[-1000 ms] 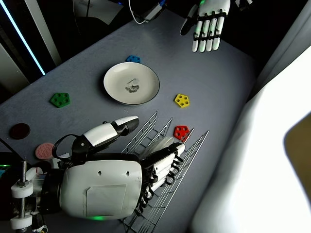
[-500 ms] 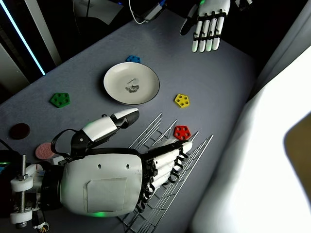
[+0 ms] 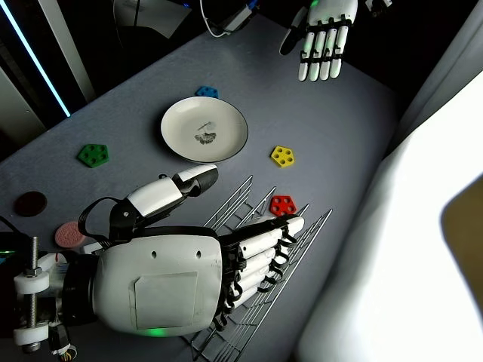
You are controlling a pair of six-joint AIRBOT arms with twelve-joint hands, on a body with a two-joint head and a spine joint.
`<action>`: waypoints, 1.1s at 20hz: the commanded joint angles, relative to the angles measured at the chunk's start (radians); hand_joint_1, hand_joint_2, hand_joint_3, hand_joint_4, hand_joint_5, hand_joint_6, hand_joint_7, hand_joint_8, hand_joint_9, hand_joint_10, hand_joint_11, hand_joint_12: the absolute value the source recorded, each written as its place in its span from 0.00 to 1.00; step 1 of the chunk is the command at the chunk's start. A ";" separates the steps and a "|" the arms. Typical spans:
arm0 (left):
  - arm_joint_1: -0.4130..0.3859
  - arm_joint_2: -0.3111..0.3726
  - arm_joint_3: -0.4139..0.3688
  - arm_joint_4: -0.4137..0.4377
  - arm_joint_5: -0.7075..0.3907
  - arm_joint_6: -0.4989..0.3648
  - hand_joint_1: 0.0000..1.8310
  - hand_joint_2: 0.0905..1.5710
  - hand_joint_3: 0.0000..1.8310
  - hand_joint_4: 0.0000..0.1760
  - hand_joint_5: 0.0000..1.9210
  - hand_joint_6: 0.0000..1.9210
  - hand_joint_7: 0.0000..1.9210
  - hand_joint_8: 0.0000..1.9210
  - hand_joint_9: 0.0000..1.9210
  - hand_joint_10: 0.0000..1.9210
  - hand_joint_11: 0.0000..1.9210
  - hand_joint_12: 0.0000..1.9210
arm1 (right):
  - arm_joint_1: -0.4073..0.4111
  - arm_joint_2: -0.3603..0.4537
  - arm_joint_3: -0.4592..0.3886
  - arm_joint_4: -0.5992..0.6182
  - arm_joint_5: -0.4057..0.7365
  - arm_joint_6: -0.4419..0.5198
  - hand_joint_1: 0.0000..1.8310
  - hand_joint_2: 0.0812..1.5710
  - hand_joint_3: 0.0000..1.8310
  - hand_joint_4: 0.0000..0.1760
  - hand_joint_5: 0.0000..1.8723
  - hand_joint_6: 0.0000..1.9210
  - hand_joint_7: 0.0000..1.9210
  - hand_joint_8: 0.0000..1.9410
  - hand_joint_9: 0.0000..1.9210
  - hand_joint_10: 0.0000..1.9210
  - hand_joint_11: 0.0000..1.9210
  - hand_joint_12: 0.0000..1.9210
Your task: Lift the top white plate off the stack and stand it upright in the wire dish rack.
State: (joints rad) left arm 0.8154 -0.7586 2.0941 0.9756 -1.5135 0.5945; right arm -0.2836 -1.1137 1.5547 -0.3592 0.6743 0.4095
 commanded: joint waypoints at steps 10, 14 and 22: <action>-0.015 0.006 0.005 -0.098 -0.072 0.007 0.01 0.61 0.00 0.00 0.04 0.00 0.05 0.01 0.06 0.01 0.07 0.01 | 0.012 0.018 0.003 0.062 0.143 -0.042 0.40 0.56 0.00 0.18 0.18 0.00 0.22 0.00 0.22 0.00 0.25 0.00; -0.014 0.006 0.011 -0.099 -0.077 -0.015 0.03 0.61 0.00 0.00 0.04 0.00 0.05 0.00 0.05 0.00 0.06 0.01 | 0.012 0.022 0.002 0.063 0.178 -0.071 0.41 0.56 0.00 0.19 0.19 0.00 0.22 0.00 0.22 0.00 0.24 0.00; -0.014 0.006 0.016 -0.110 -0.086 -0.064 0.02 0.61 0.00 0.00 0.04 0.00 0.05 0.00 0.05 0.00 0.06 0.01 | 0.027 0.032 -0.006 0.032 0.287 -0.169 0.40 0.55 0.00 0.26 0.17 0.00 0.21 0.00 0.20 0.00 0.25 0.00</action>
State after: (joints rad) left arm 0.8154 -0.7586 2.1075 0.9668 -1.5326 0.5266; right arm -0.2684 -1.0981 1.5455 -0.3801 0.8471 0.2249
